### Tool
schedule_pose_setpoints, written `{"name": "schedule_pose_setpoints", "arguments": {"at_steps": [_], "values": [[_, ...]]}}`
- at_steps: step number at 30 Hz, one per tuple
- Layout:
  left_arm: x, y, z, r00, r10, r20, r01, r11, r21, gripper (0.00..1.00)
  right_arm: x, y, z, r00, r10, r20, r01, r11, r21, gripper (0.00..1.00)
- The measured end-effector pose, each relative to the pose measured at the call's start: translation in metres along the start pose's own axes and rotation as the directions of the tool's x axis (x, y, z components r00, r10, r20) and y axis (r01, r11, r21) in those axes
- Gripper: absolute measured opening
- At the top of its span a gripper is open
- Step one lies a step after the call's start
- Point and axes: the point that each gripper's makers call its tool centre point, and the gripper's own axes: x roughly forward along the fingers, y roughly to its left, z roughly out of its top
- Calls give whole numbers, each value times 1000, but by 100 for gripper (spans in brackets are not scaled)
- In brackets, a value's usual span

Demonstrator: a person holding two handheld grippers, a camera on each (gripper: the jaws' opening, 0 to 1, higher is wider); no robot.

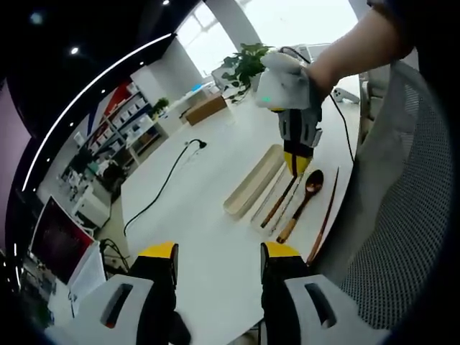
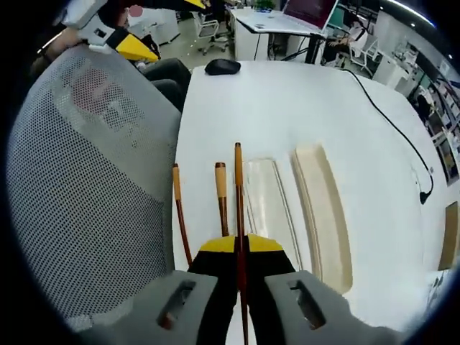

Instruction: Arrange the utensils inside the cutlery case until each visible utensil rests in its matching compartment.

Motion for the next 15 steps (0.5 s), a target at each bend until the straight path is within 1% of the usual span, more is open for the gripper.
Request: {"name": "schedule_pose_setpoints", "arguments": {"at_steps": [2,9,10,15], "values": [[0,0,0,1000,2,3,-2,1000,-2,47,-3,-8,-1,1000,-25,-9,25,999,-20,0],[-1,2,1,1000,7,6,-7,1000,-4,47,-5,-21,-4,998,-51,-25,51,998,-33,0],[-1,2,1,1000,8,6,-7,1000,-4,47,-5,-24,-4,997,-66,-26,65,997,-31,0],[-1,2,1,1000,7,6,-7,1000,-5,46,-9,-32,-3,997,-76,-11,76,997,-10,0]]}}
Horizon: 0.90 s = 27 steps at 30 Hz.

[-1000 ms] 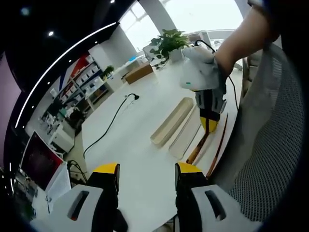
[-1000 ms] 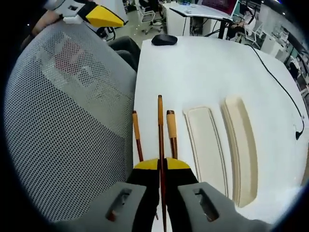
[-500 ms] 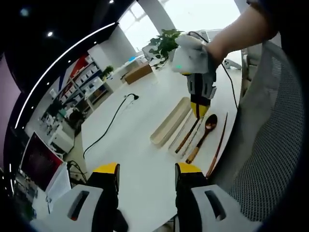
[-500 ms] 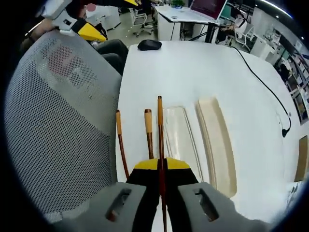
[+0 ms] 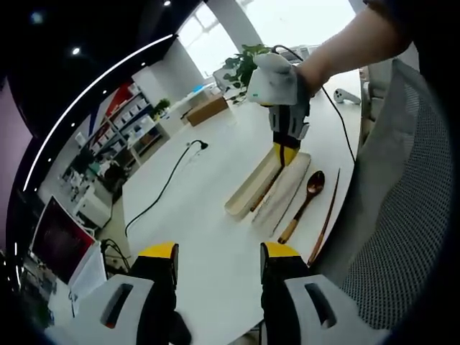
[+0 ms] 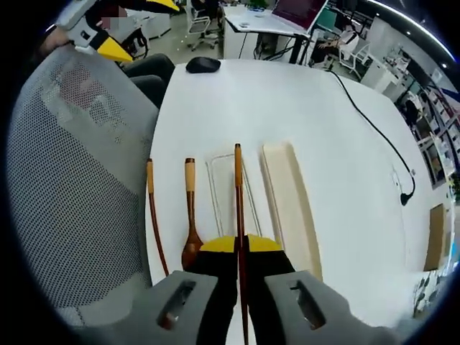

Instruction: Arrange the utensils inside the cutlery case until each visible utensil rests in its matching compartment.

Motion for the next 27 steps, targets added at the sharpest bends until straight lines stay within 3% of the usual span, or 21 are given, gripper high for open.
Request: {"name": "schedule_pose_setpoints", "arguments": {"at_steps": [12,27], "values": [[0,-1,-1,1000,-4,-4,4,1000,3,47,-4,-30,-3,998,-58,1,58,998,-4,0],[1,-1,-1,1000,-9,-6,9,1000,-3,47,16,-49,-3,998,-40,-44,39,999,-29,0]]}}
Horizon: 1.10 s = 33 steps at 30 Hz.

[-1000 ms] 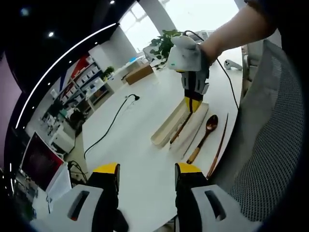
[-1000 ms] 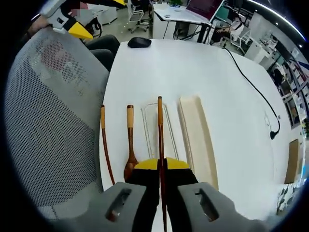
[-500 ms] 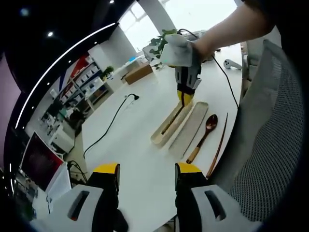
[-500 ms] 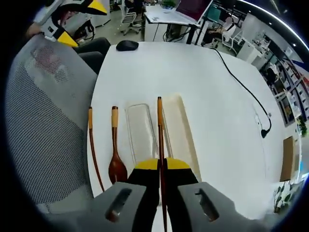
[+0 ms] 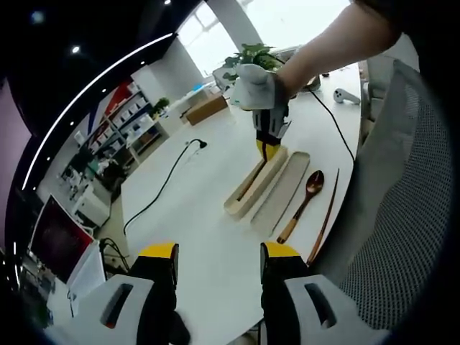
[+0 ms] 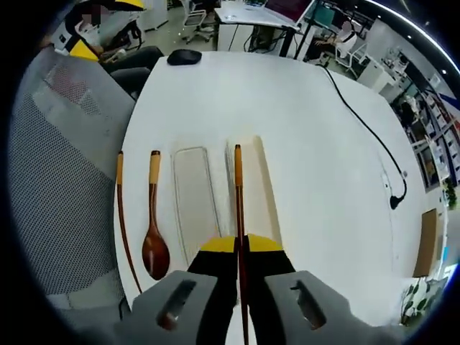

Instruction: Arrange the utensils inside the cutlery case until each visible utensil rests in its matching compartment.

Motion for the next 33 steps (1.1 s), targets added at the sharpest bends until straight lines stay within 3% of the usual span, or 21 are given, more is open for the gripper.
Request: {"name": "schedule_pose_setpoints", "arguments": {"at_steps": [33], "values": [[2,-1,2,1000,-16,10,17,1000,-23,45,35,-9,-4,995,63,-82,-69,995,-67,0]]}}
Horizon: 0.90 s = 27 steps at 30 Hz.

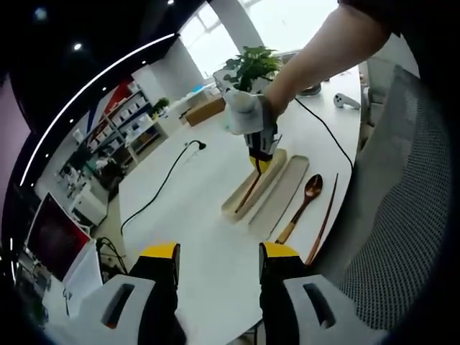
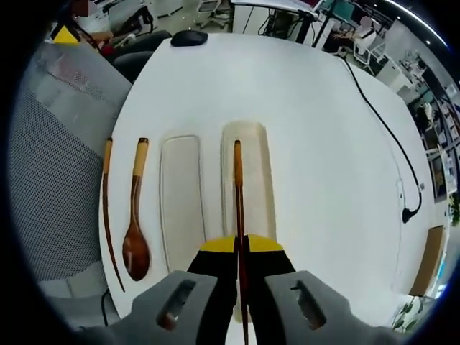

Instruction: Arrange the utensils inside the cutlery case until each visible utensil rests in its matching compartment.

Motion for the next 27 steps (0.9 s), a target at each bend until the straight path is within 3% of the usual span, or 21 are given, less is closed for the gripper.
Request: {"name": "schedule_pose_setpoints", "arguments": {"at_steps": [27], "values": [[1,0,0,1000,-7,-2,7,1000,1,45,21,-5,-6,1000,20,-7,-20,1000,3,0]]}}
